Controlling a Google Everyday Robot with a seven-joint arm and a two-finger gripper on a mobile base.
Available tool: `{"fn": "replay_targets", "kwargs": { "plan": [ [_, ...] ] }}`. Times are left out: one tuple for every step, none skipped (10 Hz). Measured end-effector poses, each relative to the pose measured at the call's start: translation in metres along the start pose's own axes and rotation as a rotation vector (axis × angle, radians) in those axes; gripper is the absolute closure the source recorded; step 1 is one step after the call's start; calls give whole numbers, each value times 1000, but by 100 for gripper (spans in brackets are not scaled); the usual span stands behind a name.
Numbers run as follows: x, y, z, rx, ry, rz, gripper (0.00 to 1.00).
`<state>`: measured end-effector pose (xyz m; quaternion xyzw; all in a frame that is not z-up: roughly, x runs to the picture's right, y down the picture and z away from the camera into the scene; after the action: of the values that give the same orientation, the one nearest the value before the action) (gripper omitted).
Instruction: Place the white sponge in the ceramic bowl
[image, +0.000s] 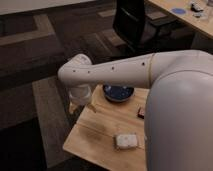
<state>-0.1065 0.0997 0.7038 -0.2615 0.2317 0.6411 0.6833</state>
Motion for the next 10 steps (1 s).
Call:
{"fn": "replay_targets", "kwargs": {
  "plan": [
    [0, 0, 0, 0, 0, 0, 35],
    [1, -4, 1, -2, 3, 4, 35],
    [5, -14, 6, -12, 13, 28, 35],
    [12, -33, 12, -22, 28, 69, 35],
    [20, -55, 17, -29, 41, 118, 35],
    [30, -81, 23, -34, 54, 176, 35],
    [40, -103, 27, -33, 70, 226, 35],
    [51, -125, 32, -26, 88, 283, 35],
    [84, -176, 44, 38, 156, 460, 35],
    [100, -194, 49, 61, 184, 552, 35]
  ]
}}
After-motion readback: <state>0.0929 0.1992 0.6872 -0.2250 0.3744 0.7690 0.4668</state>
